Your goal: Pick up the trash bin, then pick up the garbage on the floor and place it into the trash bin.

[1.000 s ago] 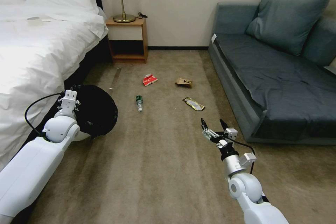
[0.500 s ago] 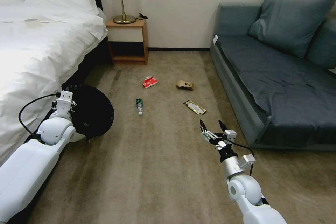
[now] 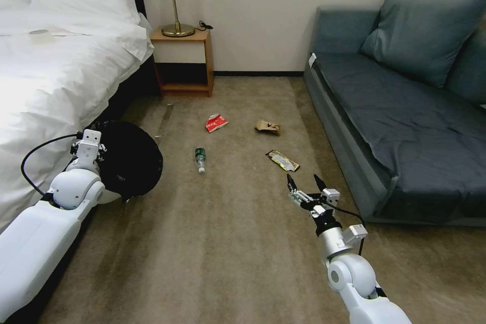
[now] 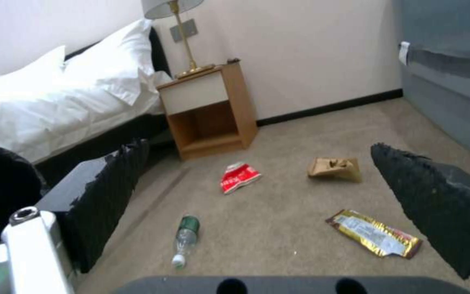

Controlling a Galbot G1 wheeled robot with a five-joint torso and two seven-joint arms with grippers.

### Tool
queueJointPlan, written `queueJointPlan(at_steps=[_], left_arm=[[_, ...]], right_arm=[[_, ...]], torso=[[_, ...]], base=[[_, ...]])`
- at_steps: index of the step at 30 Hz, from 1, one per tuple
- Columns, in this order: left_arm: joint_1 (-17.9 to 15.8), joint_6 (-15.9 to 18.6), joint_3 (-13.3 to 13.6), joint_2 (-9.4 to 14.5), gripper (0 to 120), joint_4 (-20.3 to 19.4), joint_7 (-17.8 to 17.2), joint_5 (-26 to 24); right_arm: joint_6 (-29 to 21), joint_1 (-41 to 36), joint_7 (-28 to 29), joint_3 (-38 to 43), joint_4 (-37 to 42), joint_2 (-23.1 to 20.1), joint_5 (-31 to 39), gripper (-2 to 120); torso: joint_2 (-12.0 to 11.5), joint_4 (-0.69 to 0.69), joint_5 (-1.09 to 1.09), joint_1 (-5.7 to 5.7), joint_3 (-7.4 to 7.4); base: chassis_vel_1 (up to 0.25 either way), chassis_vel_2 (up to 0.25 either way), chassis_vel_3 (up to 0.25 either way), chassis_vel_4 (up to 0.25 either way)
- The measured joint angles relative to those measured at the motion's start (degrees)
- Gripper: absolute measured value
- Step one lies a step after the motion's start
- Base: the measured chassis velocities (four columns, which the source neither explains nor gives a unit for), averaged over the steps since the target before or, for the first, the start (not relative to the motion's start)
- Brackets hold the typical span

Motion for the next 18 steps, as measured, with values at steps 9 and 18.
queueJointPlan(at_steps=[9, 18], left_arm=[[0.25, -0.37, -0.18, 0.01, 6, -0.09, 0.08, -0.01], [0.31, -0.67, -0.44, 0.16, 6, 0.13, 0.31, 0.04]], right_arm=[[-0.01, -0.37, -0.13, -0.01, 0.04, 0.29, -0.12, 100], [0.01, -0.14, -0.37, -0.13, -0.46, 0.66, -0.14, 100]], torso=[[0.0, 0.0, 0.0, 0.0, 0.0], [0.0, 0.0, -0.01, 0.0, 0.0]], base=[[-0.06, 0.062, 0.065, -0.071], [-0.083, 0.074, 0.074, -0.079]])
